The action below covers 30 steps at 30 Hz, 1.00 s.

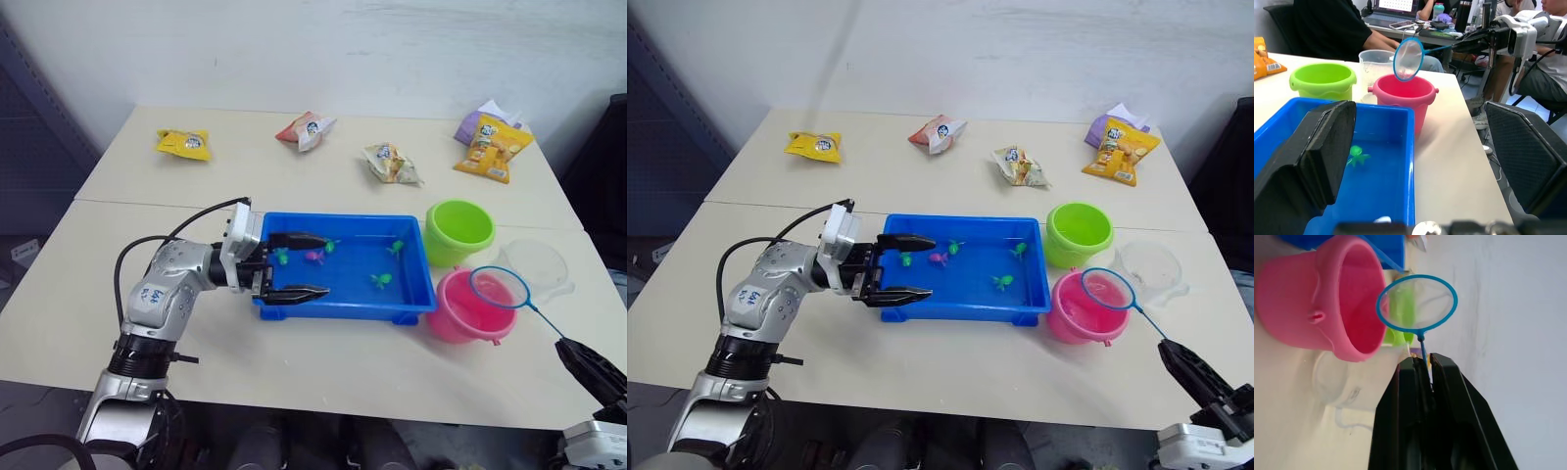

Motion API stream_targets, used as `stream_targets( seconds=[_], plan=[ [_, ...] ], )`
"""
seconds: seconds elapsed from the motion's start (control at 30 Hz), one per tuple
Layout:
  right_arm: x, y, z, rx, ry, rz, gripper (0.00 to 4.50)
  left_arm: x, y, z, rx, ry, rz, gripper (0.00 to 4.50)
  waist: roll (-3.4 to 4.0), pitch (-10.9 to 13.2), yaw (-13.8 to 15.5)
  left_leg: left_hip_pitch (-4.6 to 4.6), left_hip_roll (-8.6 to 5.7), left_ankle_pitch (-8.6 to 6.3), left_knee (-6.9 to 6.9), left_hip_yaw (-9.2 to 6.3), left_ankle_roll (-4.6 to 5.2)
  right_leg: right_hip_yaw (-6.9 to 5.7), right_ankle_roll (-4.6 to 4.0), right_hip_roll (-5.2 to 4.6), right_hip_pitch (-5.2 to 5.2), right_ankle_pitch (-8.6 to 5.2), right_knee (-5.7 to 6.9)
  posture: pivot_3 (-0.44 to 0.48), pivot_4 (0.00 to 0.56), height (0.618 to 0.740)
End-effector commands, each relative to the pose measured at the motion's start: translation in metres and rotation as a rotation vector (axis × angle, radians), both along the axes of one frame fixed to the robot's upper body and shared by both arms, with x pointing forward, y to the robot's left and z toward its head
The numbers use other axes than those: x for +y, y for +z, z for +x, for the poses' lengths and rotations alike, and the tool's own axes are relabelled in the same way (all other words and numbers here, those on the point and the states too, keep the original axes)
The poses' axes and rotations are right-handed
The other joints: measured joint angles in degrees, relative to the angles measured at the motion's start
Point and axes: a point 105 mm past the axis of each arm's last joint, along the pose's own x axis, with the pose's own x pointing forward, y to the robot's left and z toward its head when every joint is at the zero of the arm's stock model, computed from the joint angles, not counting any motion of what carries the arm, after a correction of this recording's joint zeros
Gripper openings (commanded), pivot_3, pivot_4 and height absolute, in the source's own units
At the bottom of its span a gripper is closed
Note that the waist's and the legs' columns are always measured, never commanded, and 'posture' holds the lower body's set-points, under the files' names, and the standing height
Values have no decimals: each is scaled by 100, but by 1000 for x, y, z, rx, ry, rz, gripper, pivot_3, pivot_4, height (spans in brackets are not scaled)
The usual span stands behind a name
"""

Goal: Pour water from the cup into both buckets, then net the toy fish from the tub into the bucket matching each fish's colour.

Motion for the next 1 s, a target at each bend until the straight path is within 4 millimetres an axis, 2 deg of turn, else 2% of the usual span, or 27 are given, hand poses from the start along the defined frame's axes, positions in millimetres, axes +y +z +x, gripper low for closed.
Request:
stream_targets(
  seconds=[0.03, 0.13, 0.23, 0.27, 0.33, 0.4, 0.5, 0.57, 0.67, 0.8, 1.0],
  plan=[
    [22, 27, 19, 1, 89, 414, 0, 16, 3, 3, -31, 65, 1, 4492, 1, 0, -49, 3, 3, 0, 2, -2, 1, -1, -2, 0, 2, -1, 3, 0, 150, 740],
    [62, 37, 43, 163, 265, 701, 0, 31, 2, 6, 2, 133, -41, 4492, 1, 0, -140, 13, 9, -3, 6, -6, 9, -1, -3, -2, 11, -1, 12, 0, 150, 740],
    [91, 45, 57, 294, 369, 782, 0, 42, 0, 8, 0, 188, -40, 4492, 1, 1, -106, 13, 10, -12, 5, -19, 25, -13, -8, -2, 10, -4, 19, 0, 150, 740],
    [99, 44, 63, 362, 380, 794, 0, 46, -1, 7, -4, 209, -33, 4492, 1, 1, -92, 11, 10, -12, 4, -21, 24, -15, -9, -3, 8, -4, 19, 0, 150, 740],
    [118, 37, 88, 515, 331, 894, 0, 64, -6, 5, -21, 281, 5, 4492, -1, 1, -115, -1, 10, -6, 7, -25, 14, -21, -9, -4, 1, -4, 14, 0, 150, 740],
    [131, 36, 107, 588, 283, 951, 0, 80, -9, 4, -31, 346, 28, 4492, -10, 3, -143, -5, 14, -4, 12, -22, 9, -17, -9, -4, -4, -4, 11, 0, 150, 740],
    [155, 38, 132, 595, 313, 800, 0, 99, -14, 1, -29, 420, 53, 4492, -8, 4, -100, -21, 12, -5, 8, -28, 8, -26, -12, -8, -22, -6, 9, 0, 150, 740],
    [165, 30, 141, 625, 319, 673, 0, 107, -18, 0, -31, 453, 77, 4492, -3, 5, -8, -47, 4, -3, 5, -29, 10, -26, -12, -13, -48, -6, 13, 0, 150, 740],
    [174, 29, 160, 585, 315, 637, 0, 120, -19, -1, -41, 498, 96, 4492, -6, 3, 37, -61, 3, -6, 4, -27, 10, -26, -12, -13, -57, -6, 2, 0, 150, 740],
    [183, 21, 168, 578, 348, 525, 0, 117, -17, -3, -52, 496, 99, 4492, -6, 3, 39, -117, -3, -5, 26, -28, 17, -31, -4, -19, -98, -1, 2, 0, 150, 740],
    [188, 14, 182, 552, 329, 487, 0, 106, -17, -5, -58, 482, 88, 4492, -7, 3, -6, -115, -3, -7, 31, -24, 22, -30, 2, -17, -94, 2, 8, 0, 150, 740]
  ],
)
